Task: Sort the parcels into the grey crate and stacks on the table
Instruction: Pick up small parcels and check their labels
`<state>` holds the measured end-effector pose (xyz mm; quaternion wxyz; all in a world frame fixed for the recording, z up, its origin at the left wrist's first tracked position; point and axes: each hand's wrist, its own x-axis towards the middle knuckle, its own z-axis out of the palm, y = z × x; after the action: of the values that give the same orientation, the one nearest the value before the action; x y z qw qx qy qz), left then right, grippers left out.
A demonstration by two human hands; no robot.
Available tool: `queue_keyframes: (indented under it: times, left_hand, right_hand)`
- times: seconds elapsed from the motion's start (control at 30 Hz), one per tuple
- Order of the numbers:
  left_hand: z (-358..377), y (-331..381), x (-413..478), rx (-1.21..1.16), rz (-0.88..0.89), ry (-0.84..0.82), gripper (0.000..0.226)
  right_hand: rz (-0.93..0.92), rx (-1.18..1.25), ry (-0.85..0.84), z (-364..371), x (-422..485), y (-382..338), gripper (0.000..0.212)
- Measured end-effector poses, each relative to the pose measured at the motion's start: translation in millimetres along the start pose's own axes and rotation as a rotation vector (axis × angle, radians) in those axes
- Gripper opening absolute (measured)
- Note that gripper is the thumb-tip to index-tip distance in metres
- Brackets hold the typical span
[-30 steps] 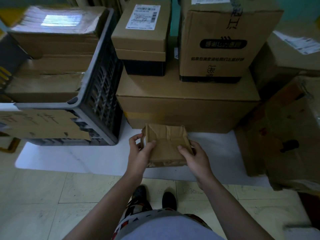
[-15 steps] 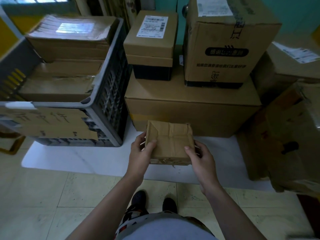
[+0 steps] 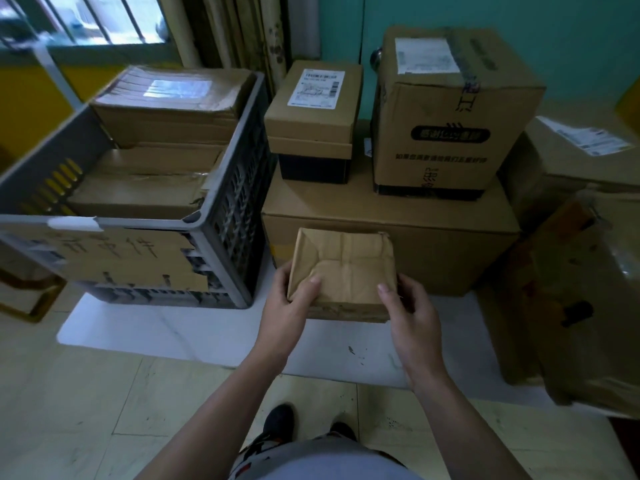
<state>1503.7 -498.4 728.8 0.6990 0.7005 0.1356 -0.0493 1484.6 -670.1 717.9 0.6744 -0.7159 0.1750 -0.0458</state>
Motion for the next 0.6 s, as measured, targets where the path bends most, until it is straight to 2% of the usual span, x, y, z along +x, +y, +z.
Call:
queue_keyframes:
  times: [0.1,0.23,0.4,0.53,0.6]
  left_hand:
    - [0.4,10.6,1.3,0.027,0.060,0.011,0.035]
    - [4.2,31.0,0.7,0.063,0.135,0.030,0.034]
    - [1.0,54.9,1.4,0.074,0.202,0.047,0.033]
    - [-11.3,69.0,-1.3,0.069,0.241,0.039,0.030]
    - [-20.6,75.3,-1.6,0.071,0.267,0.047,0.038]
  right_hand:
    - [-0.033,0.012,-0.015,-0.3,1.3,-10.3,0.023]
    - [-0.076,0.055,-0.015,-0.1,4.3,-26.5,0.035]
    - [-0.115,0.061,-0.023,2.5,5.1,-48.6,0.038]
    - [-0.140,0.071,-0.007,10.7,1.9,-64.8,0.027]
    - [-0.148,0.076,-0.001,16.7,-0.1,-71.2,0.029]
